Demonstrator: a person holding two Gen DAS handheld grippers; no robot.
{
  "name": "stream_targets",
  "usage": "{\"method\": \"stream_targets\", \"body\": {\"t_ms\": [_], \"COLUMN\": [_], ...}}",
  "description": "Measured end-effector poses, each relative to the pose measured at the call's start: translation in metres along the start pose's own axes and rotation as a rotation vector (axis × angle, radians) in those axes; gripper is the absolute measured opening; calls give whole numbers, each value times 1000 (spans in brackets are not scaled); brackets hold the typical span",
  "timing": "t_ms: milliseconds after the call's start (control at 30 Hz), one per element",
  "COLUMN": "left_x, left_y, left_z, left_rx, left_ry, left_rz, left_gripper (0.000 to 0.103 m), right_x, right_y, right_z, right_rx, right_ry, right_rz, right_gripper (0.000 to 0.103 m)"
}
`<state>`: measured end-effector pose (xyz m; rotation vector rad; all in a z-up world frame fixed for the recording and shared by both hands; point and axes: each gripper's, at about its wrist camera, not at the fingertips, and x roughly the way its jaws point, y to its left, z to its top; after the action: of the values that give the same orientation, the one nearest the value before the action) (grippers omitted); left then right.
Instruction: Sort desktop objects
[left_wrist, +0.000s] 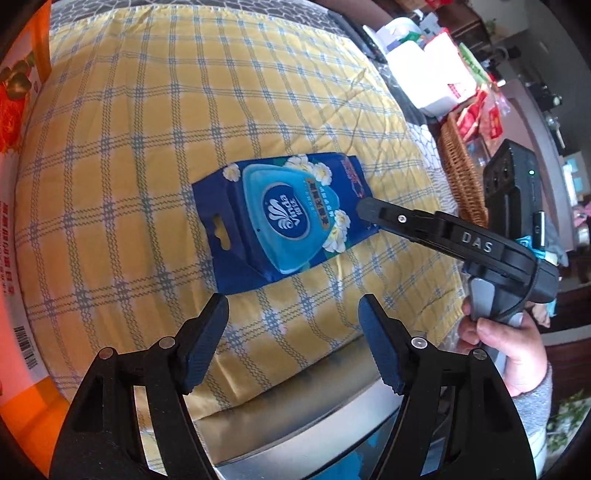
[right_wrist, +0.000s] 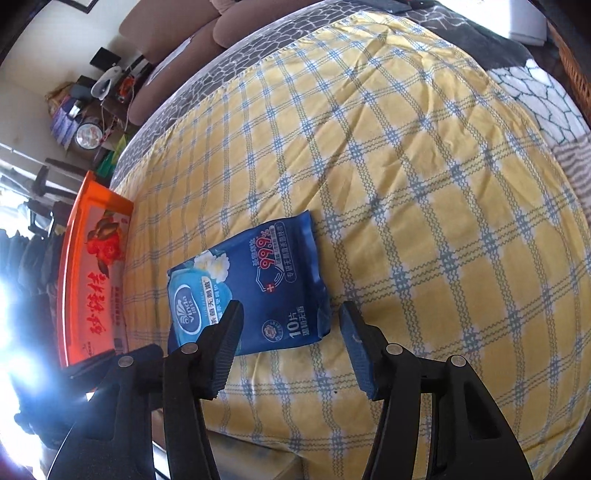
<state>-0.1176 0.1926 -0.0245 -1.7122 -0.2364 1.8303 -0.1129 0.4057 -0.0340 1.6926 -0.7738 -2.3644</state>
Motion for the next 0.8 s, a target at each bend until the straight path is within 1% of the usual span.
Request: {"method": "stream_targets", "body": {"t_ms": [33, 133, 300, 367, 433, 533, 567, 667, 733, 800], "left_x": [1, 6, 16, 13, 9, 9, 9, 4, 1, -2], "left_y": [-2, -6, 5, 13, 24, 41, 45, 49, 48, 47], "left_z": [-1, 2, 12, 18, 26, 38, 42, 50, 49, 42], "left_rx": [2, -3, -68, -108, -156, -209, -218, -225, -226, -218], "left_ry": [6, 13, 8, -26, -60, -76, -82, -115, -125, -126], "left_rz": [-12, -22, -25, -44, -67, -86, -88, -113, -122, -122], "left_gripper": [69, 69, 70, 70, 71, 72, 72, 78, 79, 80], "right_x": [0, 1, 3, 6, 11, 16, 18, 21, 20, 12], "right_y": [0, 0, 7, 12, 21, 35, 39, 51, 59, 60], "right_z": [0, 0, -3, -6, -11, -20, -22, -27, -28, -25], "right_rx": [4, 10, -23, -50, -107, -165, -173, -211, -251, -273], "right_ry": [-2, -1, 19, 44, 93, 121, 126, 157, 176, 169], "right_rz": [3, -1, -2, 17, 40, 43, 49, 74, 80, 72], "right_gripper": [43, 43, 43, 43, 43, 44, 44, 47, 48, 51]}}
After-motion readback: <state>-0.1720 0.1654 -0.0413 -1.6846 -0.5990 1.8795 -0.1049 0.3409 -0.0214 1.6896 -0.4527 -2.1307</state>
